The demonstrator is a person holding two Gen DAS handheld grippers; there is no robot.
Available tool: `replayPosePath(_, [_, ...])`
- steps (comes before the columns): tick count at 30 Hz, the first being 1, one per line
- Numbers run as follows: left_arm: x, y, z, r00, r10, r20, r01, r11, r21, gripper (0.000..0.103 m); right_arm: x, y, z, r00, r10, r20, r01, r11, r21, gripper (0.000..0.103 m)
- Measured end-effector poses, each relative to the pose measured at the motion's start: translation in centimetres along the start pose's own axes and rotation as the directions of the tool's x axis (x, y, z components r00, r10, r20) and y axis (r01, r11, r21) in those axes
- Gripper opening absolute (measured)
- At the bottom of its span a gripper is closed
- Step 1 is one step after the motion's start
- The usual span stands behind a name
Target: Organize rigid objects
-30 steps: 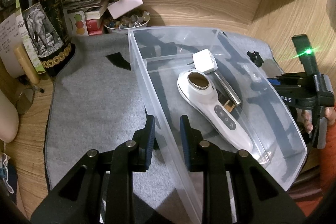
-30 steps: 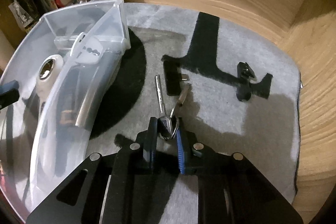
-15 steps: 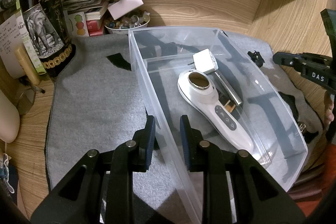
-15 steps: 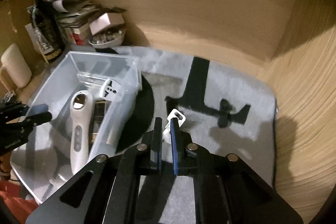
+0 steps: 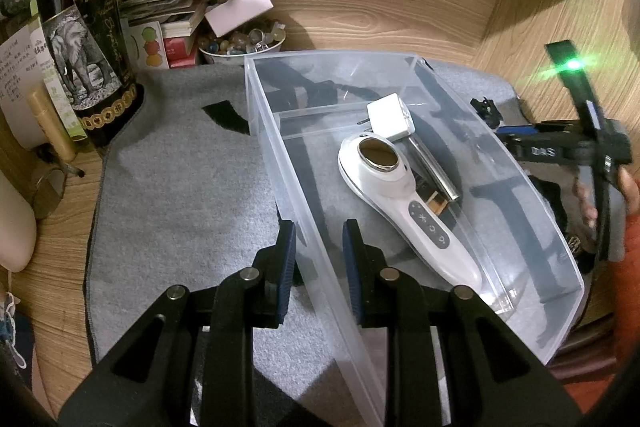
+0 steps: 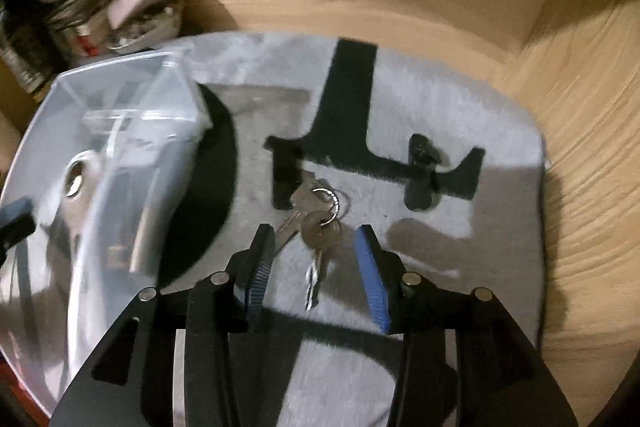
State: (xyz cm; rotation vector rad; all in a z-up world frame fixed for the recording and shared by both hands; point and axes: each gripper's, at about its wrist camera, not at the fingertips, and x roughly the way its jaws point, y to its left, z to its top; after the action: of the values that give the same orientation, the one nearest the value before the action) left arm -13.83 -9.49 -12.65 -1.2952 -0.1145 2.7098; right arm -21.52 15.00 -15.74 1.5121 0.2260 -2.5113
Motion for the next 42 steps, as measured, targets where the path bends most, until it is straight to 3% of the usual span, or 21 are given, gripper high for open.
replayPosePath(6, [0.0,-0.1,0.0,1.000,-0.003,-0.003,0.003,1.000,0.004,0.024,1.5,-0.6,0.4,1.000,0.016,-0.022,-0.016,1.000,0.013,0.038])
replayPosePath(11, [0.0,-0.1,0.0,1.000,-0.002,-0.002,0.002,1.000,0.003,0.024,0.8,0.2,-0.8,1.000,0.019,-0.018,-0.020,0.999,-0.033,0.015])
replayPosePath(15, [0.0,-0.1,0.0,1.000,0.000,-0.002,0.000,1.000,0.005,0.024,0.0,1.1,-2.2,1.000,-0.022,-0.002,0.022,0.998,-0.061,0.013])
replayPosePath(21, [0.0,-0.2,0.0,1.000,0.001,-0.001,-0.001,1.000,0.003,0.024,-1.7,1.1,-3.7,1.000,-0.013,0.027,0.014,0.999,-0.045,0.007])
replayPosePath(25, [0.0,-0.2,0.1,1.000,0.004,0.000,-0.004,1.000,0.002,0.024,-3.3,1.3,-4.2,0.998,-0.003,0.060,0.006,0.998,-0.058,0.007])
replayPosePath(30, [0.0,-0.3,0.1,1.000,0.004,0.001,-0.004,1.000,0.003,0.024,-2.8,1.4,-4.0,1.000,0.007,0.015,-0.006,0.998,-0.069,0.009])
replayPosePath(31, [0.0,-0.2,0.1,1.000,0.003,0.000,-0.003,1.000,0.000,0.024,-2.5,1.3,-3.9,1.000,-0.005,0.008,0.005,0.998,-0.068,0.013])
replayPosePath(33, [0.0,-0.2,0.1,1.000,0.001,0.000,-0.001,1.000,-0.001,0.024,-1.9,1.0,-3.8,1.000,-0.007,-0.003,0.007,0.998,-0.057,0.040])
replayPosePath(35, [0.0,-0.2,0.1,1.000,0.000,0.000,0.000,1.000,-0.001,0.024,-0.7,0.7,-3.2,1.000,-0.012,-0.017,0.011,0.999,-0.052,0.048])
replayPosePath(40, [-0.1,-0.2,0.1,1.000,0.001,0.000,-0.001,1.000,0.001,0.024,1.3,-0.4,-2.0,0.999,0.031,-0.038,-0.032,0.999,-0.010,0.047])
replayPosePath(42, [-0.1,-0.2,0.1,1.000,0.000,0.000,0.000,1.000,0.000,0.024,1.4,-0.2,-1.8,0.999,0.029,-0.033,-0.029,0.999,-0.018,0.037])
